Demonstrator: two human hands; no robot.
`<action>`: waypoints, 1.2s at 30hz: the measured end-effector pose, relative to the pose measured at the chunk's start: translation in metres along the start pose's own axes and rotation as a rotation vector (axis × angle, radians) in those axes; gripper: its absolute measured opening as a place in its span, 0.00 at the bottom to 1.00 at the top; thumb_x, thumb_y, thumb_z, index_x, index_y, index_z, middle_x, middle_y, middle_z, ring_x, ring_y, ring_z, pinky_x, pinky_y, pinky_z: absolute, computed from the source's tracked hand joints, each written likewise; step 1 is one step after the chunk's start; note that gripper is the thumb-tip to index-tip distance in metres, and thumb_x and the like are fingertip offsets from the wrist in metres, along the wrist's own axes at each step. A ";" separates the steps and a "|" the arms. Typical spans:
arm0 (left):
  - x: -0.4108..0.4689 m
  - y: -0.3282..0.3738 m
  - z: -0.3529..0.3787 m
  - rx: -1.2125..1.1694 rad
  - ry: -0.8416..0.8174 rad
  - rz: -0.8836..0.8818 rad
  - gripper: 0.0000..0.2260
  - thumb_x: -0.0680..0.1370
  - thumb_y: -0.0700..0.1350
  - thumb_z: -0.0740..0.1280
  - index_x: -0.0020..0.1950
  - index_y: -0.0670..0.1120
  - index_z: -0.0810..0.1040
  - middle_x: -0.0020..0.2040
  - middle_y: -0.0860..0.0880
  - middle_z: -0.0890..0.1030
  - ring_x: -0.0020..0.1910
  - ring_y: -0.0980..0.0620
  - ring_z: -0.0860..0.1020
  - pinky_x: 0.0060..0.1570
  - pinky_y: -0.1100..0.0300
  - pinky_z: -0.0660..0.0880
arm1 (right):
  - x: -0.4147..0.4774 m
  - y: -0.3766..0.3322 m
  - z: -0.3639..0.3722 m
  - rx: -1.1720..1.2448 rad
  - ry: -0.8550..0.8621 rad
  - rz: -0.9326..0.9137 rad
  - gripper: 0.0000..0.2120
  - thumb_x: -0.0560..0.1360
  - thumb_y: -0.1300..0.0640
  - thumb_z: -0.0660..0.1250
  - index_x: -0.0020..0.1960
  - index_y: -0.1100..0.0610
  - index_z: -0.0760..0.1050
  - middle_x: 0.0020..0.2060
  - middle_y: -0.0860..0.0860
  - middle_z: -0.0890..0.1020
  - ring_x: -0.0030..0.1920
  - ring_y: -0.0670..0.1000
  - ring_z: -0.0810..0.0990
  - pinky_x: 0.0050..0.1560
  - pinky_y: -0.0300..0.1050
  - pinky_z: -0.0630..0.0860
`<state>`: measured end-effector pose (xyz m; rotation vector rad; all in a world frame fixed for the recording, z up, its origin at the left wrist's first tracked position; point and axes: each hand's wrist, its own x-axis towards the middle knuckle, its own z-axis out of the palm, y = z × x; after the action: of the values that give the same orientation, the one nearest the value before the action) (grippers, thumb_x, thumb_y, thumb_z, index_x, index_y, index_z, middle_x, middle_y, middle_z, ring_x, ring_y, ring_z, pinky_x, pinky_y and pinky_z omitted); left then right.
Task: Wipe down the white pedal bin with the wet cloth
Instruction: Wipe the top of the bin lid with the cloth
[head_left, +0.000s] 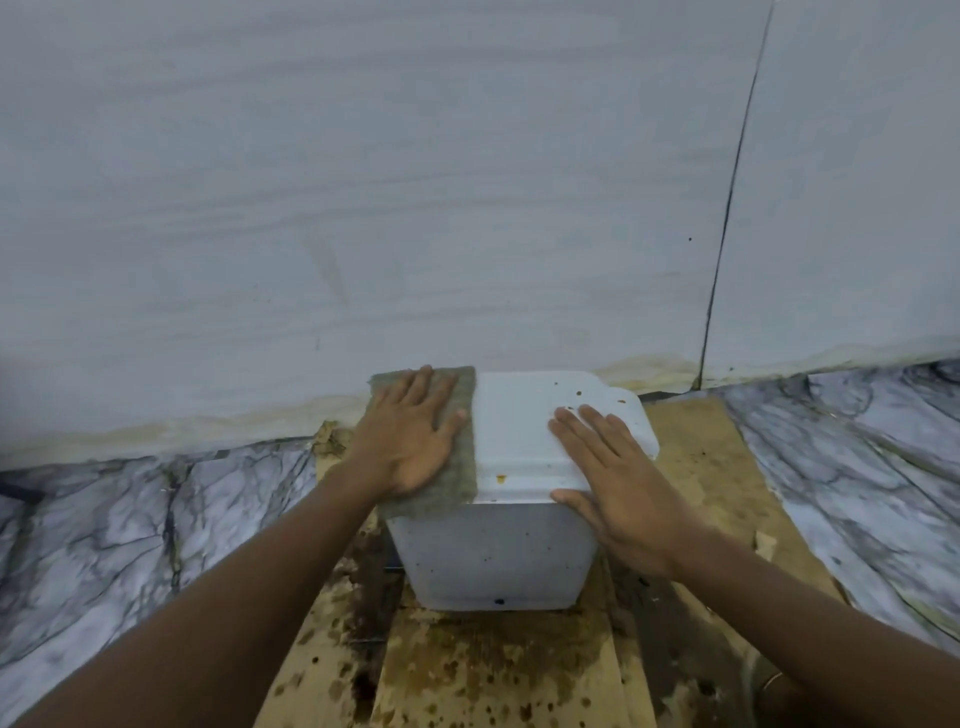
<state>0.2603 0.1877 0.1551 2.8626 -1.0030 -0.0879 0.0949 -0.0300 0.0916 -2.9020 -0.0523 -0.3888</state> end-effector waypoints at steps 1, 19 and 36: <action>0.010 0.004 0.000 0.007 -0.005 -0.036 0.29 0.83 0.62 0.41 0.83 0.53 0.44 0.83 0.48 0.44 0.81 0.49 0.43 0.79 0.48 0.41 | 0.001 0.001 0.000 0.000 0.000 0.006 0.36 0.80 0.34 0.40 0.82 0.51 0.44 0.81 0.45 0.44 0.80 0.45 0.37 0.76 0.39 0.28; -0.016 0.038 0.008 -0.074 0.002 0.104 0.32 0.81 0.68 0.45 0.82 0.55 0.46 0.83 0.51 0.44 0.80 0.51 0.37 0.78 0.46 0.36 | 0.011 -0.028 -0.028 0.375 0.045 0.220 0.29 0.84 0.44 0.57 0.82 0.46 0.52 0.75 0.34 0.46 0.76 0.34 0.40 0.72 0.28 0.34; -0.006 -0.027 -0.002 -0.252 0.253 0.016 0.18 0.83 0.40 0.58 0.72 0.41 0.74 0.74 0.41 0.72 0.74 0.44 0.67 0.74 0.51 0.62 | 0.095 -0.110 -0.001 -0.023 -0.182 0.114 0.31 0.84 0.40 0.43 0.83 0.51 0.41 0.82 0.50 0.43 0.82 0.50 0.38 0.81 0.56 0.37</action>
<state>0.2728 0.2127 0.1537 2.5583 -0.8932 0.1365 0.1788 0.0782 0.1404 -2.9368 0.0890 -0.1065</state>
